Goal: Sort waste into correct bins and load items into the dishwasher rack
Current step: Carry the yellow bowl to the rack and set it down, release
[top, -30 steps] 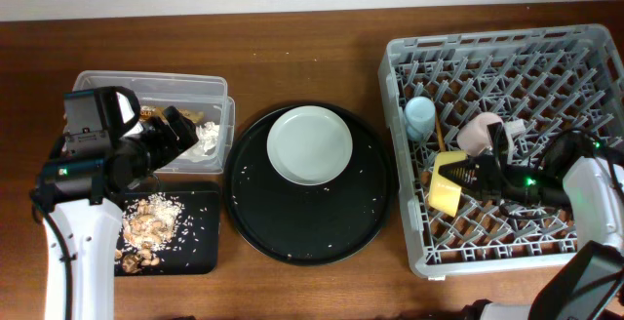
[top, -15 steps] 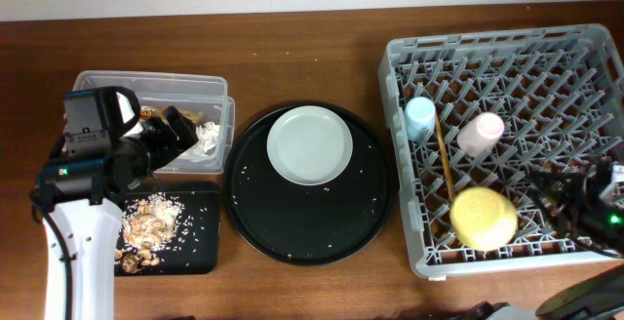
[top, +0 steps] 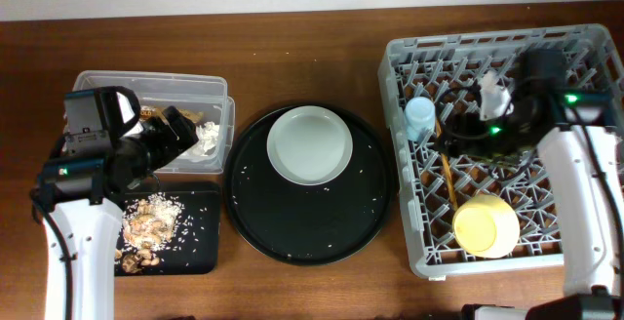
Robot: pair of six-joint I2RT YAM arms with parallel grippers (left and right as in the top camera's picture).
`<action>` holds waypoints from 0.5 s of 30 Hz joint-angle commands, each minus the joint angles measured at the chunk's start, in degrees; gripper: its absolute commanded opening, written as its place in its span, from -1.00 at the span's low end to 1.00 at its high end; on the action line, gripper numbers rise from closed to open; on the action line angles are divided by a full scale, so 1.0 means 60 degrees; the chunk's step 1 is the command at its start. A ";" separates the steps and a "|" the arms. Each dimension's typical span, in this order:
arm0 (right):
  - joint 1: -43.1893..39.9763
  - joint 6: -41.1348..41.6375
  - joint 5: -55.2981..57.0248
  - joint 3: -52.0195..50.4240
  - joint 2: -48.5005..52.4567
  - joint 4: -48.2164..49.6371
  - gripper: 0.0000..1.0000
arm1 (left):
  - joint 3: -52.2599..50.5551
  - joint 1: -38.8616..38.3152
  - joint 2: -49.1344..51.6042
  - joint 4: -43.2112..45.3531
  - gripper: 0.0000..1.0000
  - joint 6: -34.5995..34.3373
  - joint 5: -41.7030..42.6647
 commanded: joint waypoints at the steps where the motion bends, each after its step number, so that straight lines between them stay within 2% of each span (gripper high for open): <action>1: 0.0040 0.1614 0.2455 0.0324 -0.0503 -0.0670 0.42 | 0.0058 0.0033 -0.0033 0.0018 0.99 -0.0076 -0.0033; 3: -0.0412 0.1898 0.2215 0.0328 -0.1002 -0.1690 0.46 | 0.0058 0.0033 -0.0033 0.0018 0.99 -0.0076 -0.0036; 4: -0.0630 0.1891 0.1286 0.0324 -0.1166 -0.2215 0.43 | 0.0058 0.0033 -0.0033 0.0018 0.99 -0.0076 -0.0033; 5: -0.0707 0.1891 0.0459 0.0324 -0.1228 -0.2852 0.27 | 0.0058 0.0033 -0.0033 0.0018 0.99 -0.0076 -0.0036; 7: -0.0692 0.1891 0.0382 0.0058 -0.1231 -0.3348 -0.25 | 0.0058 0.0033 -0.0033 0.0018 0.99 -0.0076 -0.0033; 9: -0.0699 0.1894 0.0233 -0.0940 -0.1231 -0.3191 -0.92 | 0.0058 0.0033 -0.0033 0.0018 0.99 -0.0076 -0.0036; 12: -0.0699 0.1894 0.0393 -0.2958 -0.1231 -0.1902 -0.92 | 0.0058 0.0033 -0.0033 0.0018 0.99 -0.0076 -0.0036; 13: -0.0714 0.1912 0.1231 -0.3016 -0.1213 -0.1657 -0.92 | 0.0058 0.0033 -0.0033 0.0018 0.99 -0.0076 -0.0036; 15: -0.0863 0.3362 0.3264 -0.2943 -0.1217 -0.1486 -0.92 | 0.0058 0.0033 -0.0033 0.0018 0.99 -0.0076 -0.0033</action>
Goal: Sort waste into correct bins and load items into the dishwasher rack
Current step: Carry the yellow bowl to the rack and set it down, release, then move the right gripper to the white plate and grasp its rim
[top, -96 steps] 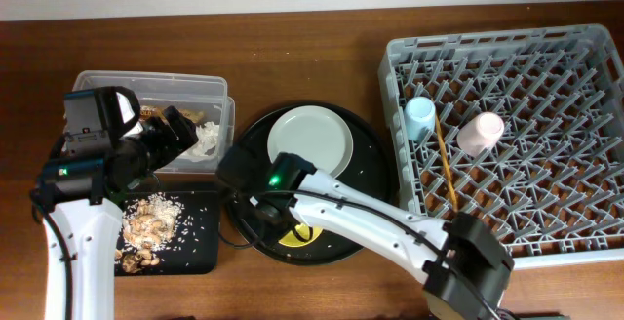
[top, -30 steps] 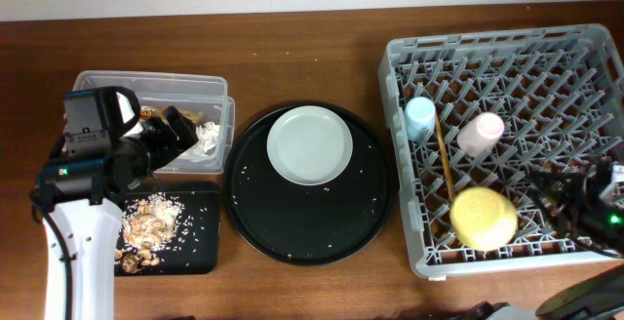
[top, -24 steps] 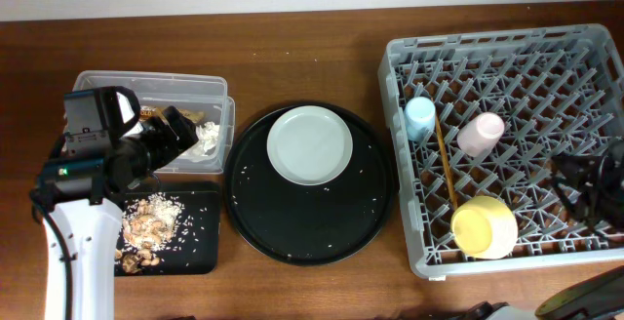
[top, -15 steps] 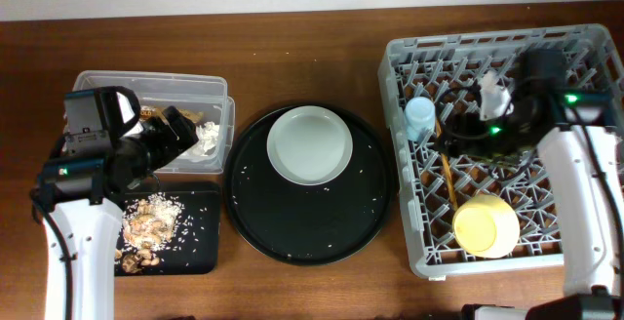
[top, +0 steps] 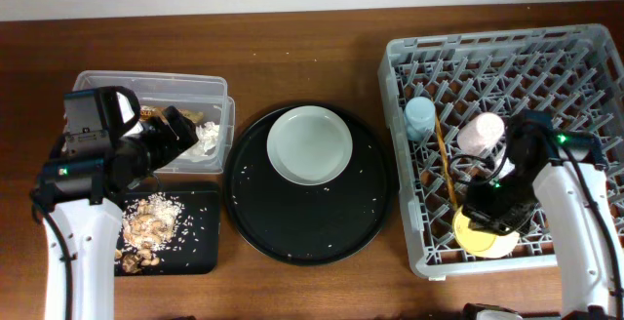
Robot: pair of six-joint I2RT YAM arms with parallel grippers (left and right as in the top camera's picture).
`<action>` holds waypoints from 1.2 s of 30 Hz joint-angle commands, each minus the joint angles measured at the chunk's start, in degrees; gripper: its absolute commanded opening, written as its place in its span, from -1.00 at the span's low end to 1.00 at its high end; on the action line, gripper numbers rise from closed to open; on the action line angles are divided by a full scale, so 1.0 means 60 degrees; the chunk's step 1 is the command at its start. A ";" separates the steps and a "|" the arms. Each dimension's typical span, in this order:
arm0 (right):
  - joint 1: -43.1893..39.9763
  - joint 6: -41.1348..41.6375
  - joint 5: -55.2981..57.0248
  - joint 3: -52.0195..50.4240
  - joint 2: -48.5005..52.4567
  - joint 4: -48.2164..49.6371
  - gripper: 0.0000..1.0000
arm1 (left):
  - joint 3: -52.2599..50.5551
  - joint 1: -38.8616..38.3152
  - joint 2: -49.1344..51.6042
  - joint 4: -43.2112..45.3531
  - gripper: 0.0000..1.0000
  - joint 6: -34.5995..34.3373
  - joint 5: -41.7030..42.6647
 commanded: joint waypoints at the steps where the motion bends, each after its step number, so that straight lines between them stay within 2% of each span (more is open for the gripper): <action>1: -0.0248 0.1089 0.2011 0.0062 -0.0036 0.0426 -0.90 | 0.0058 0.0033 -0.0033 0.0022 0.99 -0.0076 -0.0036; 4: -0.0248 0.1829 0.3636 0.0062 0.0047 0.0987 -0.78 | 0.0055 0.0033 -0.0033 0.0022 0.99 -0.0076 -0.0036; 8: -0.0248 0.1829 0.3632 0.0062 0.0055 0.1672 -0.44 | 0.0058 0.0033 -0.0033 0.0022 0.99 -0.0076 -0.0033; 10: -0.0244 0.1821 0.3486 0.0244 0.0055 0.2160 -0.45 | 0.0058 0.0033 -0.0033 0.0022 0.99 -0.0076 -0.0036; 12: -0.0244 0.1483 0.2164 0.1494 0.0051 0.2058 -0.45 | 0.0058 0.0033 -0.0033 0.0022 0.99 -0.0076 -0.0036; 13: -0.0211 -0.0044 -0.0641 0.2575 0.0051 0.1974 -0.42 | 0.0058 0.0033 -0.0033 0.0022 0.99 -0.0076 -0.0036; 14: 0.0036 -0.1300 -0.3115 0.3195 0.0051 0.1963 -0.28 | 0.0058 0.0033 -0.0033 0.0022 0.99 -0.0076 -0.0036; 15: 0.0543 -0.1443 -0.3366 0.3297 0.0051 0.1985 -0.19 | 0.0058 0.0033 -0.0033 0.0022 0.99 -0.0076 -0.0036; 19: 0.3537 -0.1486 -0.1053 0.3162 0.0871 0.2688 0.20 | 0.0058 0.0033 -0.0033 0.0022 0.99 -0.0076 -0.0036; 22: 0.5202 -0.1657 -0.0688 0.3162 0.2473 0.3956 0.22 | 0.0058 0.0033 -0.0033 0.0022 0.99 -0.0076 -0.0036; 25: 0.5767 -0.1275 0.0488 0.3166 0.4186 0.5096 0.25 | 0.0058 0.0033 -0.0033 0.0022 0.99 -0.0076 -0.0036; 28: 0.5767 -0.0929 0.1064 0.3166 0.5530 0.6298 0.42 | 0.0058 0.0033 -0.0033 0.0022 0.99 -0.0076 -0.0036; 30: 0.5767 -0.0929 0.1060 0.3166 0.5963 0.6849 0.42 | 0.0058 0.0033 -0.0033 0.0022 0.99 -0.0076 -0.0036; 33: 0.5785 -0.0783 0.0790 0.3136 0.6353 0.7395 0.26 | 0.0058 0.0033 -0.0033 0.0022 0.99 -0.0076 -0.0033; 35: 0.5839 -0.0783 0.0776 0.3129 0.6725 0.7581 0.01 | 0.0058 0.0033 -0.0033 0.0022 0.99 -0.0076 -0.0036; 36: 0.5839 -0.0780 0.0769 0.3126 0.6765 0.7573 -0.17 | 0.0058 0.0033 -0.0033 0.0022 0.99 -0.0076 -0.0033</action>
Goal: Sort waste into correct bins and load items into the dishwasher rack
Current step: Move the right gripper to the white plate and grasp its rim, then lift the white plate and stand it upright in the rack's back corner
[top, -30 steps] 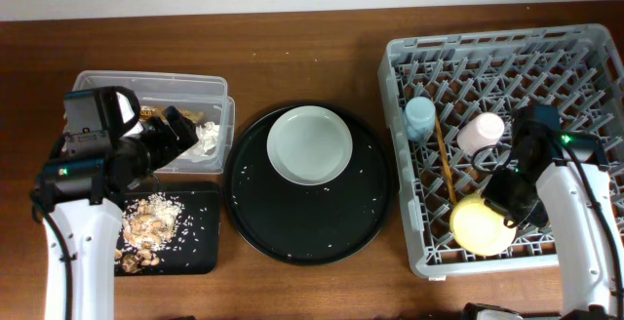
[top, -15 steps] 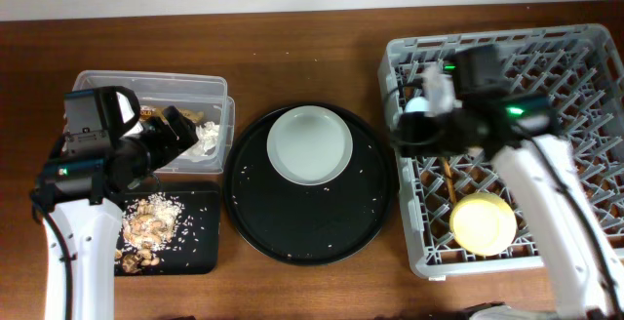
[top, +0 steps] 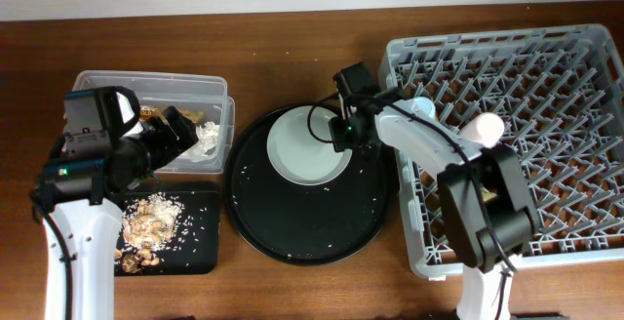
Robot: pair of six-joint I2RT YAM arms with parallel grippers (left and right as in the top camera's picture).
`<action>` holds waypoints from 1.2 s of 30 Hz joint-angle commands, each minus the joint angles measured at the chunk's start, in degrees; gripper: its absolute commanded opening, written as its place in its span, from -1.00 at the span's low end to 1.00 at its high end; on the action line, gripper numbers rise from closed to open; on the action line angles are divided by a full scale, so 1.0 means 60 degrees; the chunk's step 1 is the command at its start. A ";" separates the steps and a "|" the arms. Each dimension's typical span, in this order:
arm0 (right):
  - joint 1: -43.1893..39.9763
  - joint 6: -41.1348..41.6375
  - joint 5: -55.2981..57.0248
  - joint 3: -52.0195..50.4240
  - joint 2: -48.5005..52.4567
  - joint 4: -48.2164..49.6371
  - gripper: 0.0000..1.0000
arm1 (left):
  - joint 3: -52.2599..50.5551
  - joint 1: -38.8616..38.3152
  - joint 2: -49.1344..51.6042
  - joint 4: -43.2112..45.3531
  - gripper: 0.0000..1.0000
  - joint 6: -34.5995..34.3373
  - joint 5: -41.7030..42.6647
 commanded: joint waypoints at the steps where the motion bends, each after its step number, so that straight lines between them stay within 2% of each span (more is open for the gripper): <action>1: 0.0087 0.0066 -0.0062 -0.0004 0.0251 0.0004 -0.48 | 0.0058 0.0033 -0.0033 0.0018 0.99 -0.0076 -0.0036; 4: 0.0084 0.0062 -0.0506 0.0026 0.0229 -0.0007 -0.91 | 0.0055 0.0033 -0.0033 0.0018 0.99 -0.0076 -0.0036; 8: 0.0058 -0.0346 -0.0688 0.1089 -0.0441 -0.0794 -0.92 | 0.0058 0.0033 -0.0033 0.0018 0.99 -0.0076 -0.0036; 9: 0.0011 -0.0630 -0.0339 0.2120 -0.1038 -0.1665 -0.92 | 0.0058 0.0033 -0.0033 0.0018 0.99 -0.0076 -0.0036; 12: -0.0306 -0.1089 0.2215 0.4266 -0.2011 -0.3869 -0.92 | 0.0055 0.0033 -0.0033 0.0018 0.99 -0.0076 -0.0036; 13: -0.0568 -0.1585 0.3905 0.4867 -0.2335 -0.4583 -0.92 | 0.0058 0.0033 -0.0033 0.0018 0.99 -0.0076 -0.0036; 14: -0.0987 -0.2208 0.6193 0.5147 -0.2670 -0.4987 -0.92 | 0.0058 0.0033 -0.0033 0.0018 0.99 -0.0076 -0.0033; 17: -0.2284 -0.3457 0.8888 0.5147 -0.2929 -0.5107 -0.92 | 0.0055 0.0033 -0.0033 0.0018 0.99 -0.0076 -0.0036; 22: -0.5253 -0.3184 0.8943 0.5104 -0.2849 -0.4728 -0.92 | 0.0058 0.0033 -0.0033 0.0018 0.99 -0.0076 -0.0036; 23: -0.6047 -0.3187 0.8156 0.5096 -0.2801 -0.4663 -0.92 | 0.0058 0.0033 -0.0033 0.0018 0.99 -0.0076 -0.0033; 25: -0.6717 -0.3187 0.7450 0.5096 -0.2623 -0.4572 -0.92 | 0.0058 0.0033 -0.0033 0.0018 0.99 -0.0076 -0.0036; 29: -0.7173 -0.3304 0.7184 0.5096 -0.1519 -0.4335 -0.92 | 0.0058 0.0033 -0.0033 0.0018 0.99 -0.0076 -0.0036; 36: -0.7155 -0.3304 0.6288 0.5096 -0.0787 -0.4375 -0.92 | 0.0058 0.0033 -0.0033 0.0018 0.99 -0.0076 -0.0036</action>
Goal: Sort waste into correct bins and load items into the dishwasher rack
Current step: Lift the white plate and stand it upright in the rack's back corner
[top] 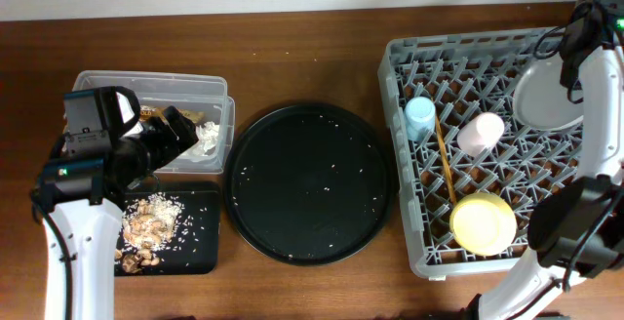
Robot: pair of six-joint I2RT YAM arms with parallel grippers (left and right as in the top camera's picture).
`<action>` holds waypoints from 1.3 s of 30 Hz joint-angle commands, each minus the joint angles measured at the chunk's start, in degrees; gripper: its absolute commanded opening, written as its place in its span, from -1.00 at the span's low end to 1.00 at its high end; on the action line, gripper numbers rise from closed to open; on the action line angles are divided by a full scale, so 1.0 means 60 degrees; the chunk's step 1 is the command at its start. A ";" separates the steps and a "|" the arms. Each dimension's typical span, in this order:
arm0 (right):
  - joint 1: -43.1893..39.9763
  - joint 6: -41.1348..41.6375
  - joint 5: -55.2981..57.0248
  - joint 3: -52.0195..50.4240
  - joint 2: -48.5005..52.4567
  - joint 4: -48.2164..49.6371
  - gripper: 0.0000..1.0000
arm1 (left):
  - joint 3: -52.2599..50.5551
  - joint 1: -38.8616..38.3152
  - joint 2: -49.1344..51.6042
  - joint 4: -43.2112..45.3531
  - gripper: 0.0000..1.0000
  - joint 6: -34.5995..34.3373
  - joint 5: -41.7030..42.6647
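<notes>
A white plate [544, 96] leans in the far right of the grey dishwasher rack [487, 52]. My right gripper [575, 59] sits at the plate's upper right rim and looks shut on it, with the arm reaching up along the rack's right side. The rack also holds a blue cup [420, 117], a pink cup [480, 133], a yellow bowl [484, 222] and a wooden stick [445, 159]. Only crumbs remain on the round black tray [310, 183]. My left gripper [185, 130] hovers open over the clear bin [146, 84], beside crumpled white paper [206, 137].
A black rectangular tray [190, 247] of food scraps lies in front of the clear bin at the left. The rack fills the right of the wooden table [312, 57], and the round tray sits between rack and bins.
The white plate has gone from the round black tray to the rack's far right. My right gripper, then at the plate on the tray, is now at its rim in the rack. The left arm is unchanged.
My right gripper was first over the back of the rack with a pale item in it. Then the pink cup lay in the rack and the arm was near the yellow bowl. Later it was at the plate on the tray; now the plate leans in the rack.
</notes>
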 commanded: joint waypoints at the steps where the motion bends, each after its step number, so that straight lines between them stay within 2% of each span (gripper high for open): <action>1: -0.0051 0.0036 -0.0772 0.0018 0.0106 -0.0004 -0.92 | 0.0058 0.0033 -0.0033 0.0018 0.99 -0.0076 -0.0033; 3: 0.0029 0.0033 -0.1366 0.0018 0.0106 -0.0011 -0.92 | 0.0058 0.0033 -0.0033 0.0018 0.99 -0.0076 -0.0029; 8: 0.0980 0.0033 -0.1468 0.0018 0.0106 0.0058 -0.89 | 0.0058 0.0033 -0.0033 0.0018 0.99 -0.0076 -0.0033; 9: 0.1260 0.0033 -0.1472 0.0018 0.0106 0.0117 -0.67 | 0.0058 0.0033 -0.0033 0.0018 0.99 -0.0076 -0.0033; 10: 0.1421 0.0033 -0.1472 0.0018 0.0106 0.0138 -0.65 | 0.0058 0.0033 -0.0033 0.0018 0.99 -0.0076 -0.0033; 11: 0.1639 0.0033 -0.1472 0.0018 0.0106 0.0142 -0.49 | 0.0058 0.0033 -0.0033 0.0018 0.99 -0.0076 -0.0029; 12: 0.1781 0.0033 -0.1475 0.0018 0.0106 0.0142 0.08 | 0.0058 0.0033 -0.0033 0.0018 0.99 -0.0076 -0.0029; 14: 0.2095 0.0073 -0.1515 0.0018 0.0106 0.0124 0.96 | 0.0058 0.0033 -0.0033 0.0018 0.99 -0.0076 -0.0033; 16: 0.2269 0.0404 -0.1858 0.0018 0.0106 0.0106 0.97 | 0.0055 0.0033 -0.0033 0.0018 0.99 -0.0076 -0.0033; 18: 0.2371 0.0397 -0.3406 0.0018 0.0106 0.0109 0.97 | 0.0058 0.0033 -0.0033 0.0018 0.99 -0.0076 -0.0029; 20: 0.2368 0.0393 -0.4007 0.0018 0.0106 0.0106 0.97 | 0.0058 0.0033 -0.0033 0.0018 0.99 -0.0076 -0.0029; 34: 0.2459 0.0397 -0.4003 0.0022 0.0022 0.0106 0.97 | 0.0058 0.0033 -0.0033 0.0018 0.99 -0.0076 -0.0029; 39: 0.3763 0.0393 -0.4003 0.0022 -0.1486 0.0106 0.97 | 0.0058 0.0033 -0.0033 0.0018 0.99 -0.0076 -0.0033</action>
